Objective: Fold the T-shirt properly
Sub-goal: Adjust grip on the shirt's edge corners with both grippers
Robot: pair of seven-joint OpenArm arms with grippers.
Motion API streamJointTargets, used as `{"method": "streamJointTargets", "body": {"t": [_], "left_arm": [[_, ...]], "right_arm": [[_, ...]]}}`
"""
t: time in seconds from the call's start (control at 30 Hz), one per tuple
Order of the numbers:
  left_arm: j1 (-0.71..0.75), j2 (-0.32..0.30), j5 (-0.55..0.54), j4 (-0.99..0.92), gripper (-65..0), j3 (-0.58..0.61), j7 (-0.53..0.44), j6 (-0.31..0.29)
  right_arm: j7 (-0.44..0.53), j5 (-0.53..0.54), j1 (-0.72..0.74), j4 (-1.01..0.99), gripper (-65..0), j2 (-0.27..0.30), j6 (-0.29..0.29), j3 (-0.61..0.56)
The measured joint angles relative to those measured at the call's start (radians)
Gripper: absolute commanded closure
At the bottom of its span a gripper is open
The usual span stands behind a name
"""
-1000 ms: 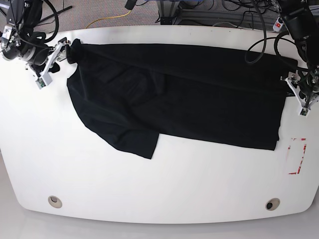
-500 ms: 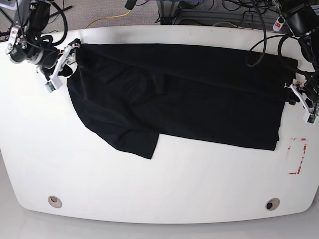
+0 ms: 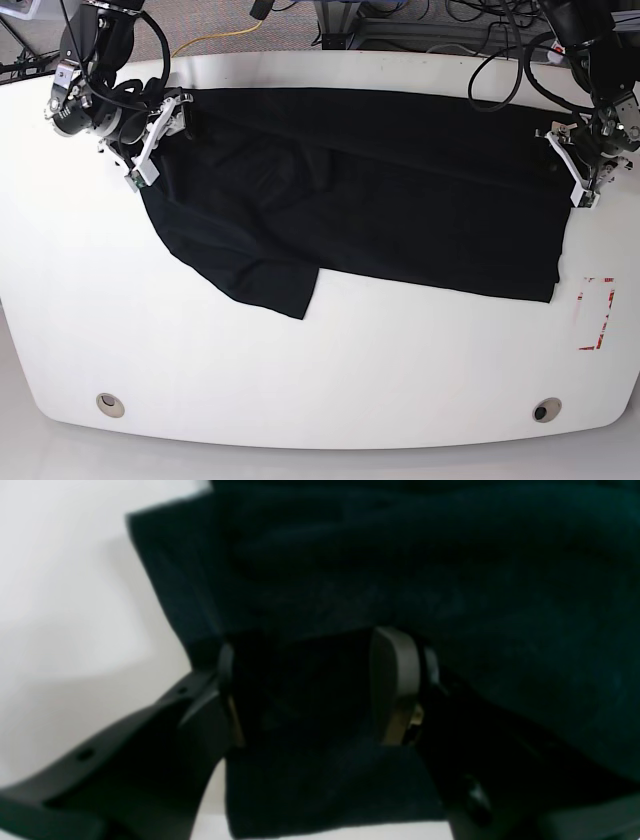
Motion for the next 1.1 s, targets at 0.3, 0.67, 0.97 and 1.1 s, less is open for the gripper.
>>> {"method": "streamJointTargets", "body": {"t": [0.3, 0.67, 0.97, 1.1], "left_arm": [[0.001, -0.008, -0.011, -0.026, -31.1, -0.005, -0.020, 0.000], [0.048, -0.009, -0.010, 0.008, -31.1, -0.005, -0.031, 0.000], [0.053, -0.010, -0.011, 0.008, -31.1, -0.006, -0.037, 0.000], [0.054, -0.010, -0.011, 0.008, -31.1, -0.007, -0.037, 0.000]], "right_arm": [[0.004, -0.029, 0.029, -0.079, -43.6, 0.001, 0.000, -0.070], [0.000, 0.040, -0.005, -0.056, -19.0, 0.002, 0.000, -0.060], [-0.005, 0.069, -0.013, -0.044, -8.7, -0.002, 0.000, -0.060], [-0.005, 0.070, -0.013, -0.044, 0.0, -0.021, 0.000, -0.058]]}}
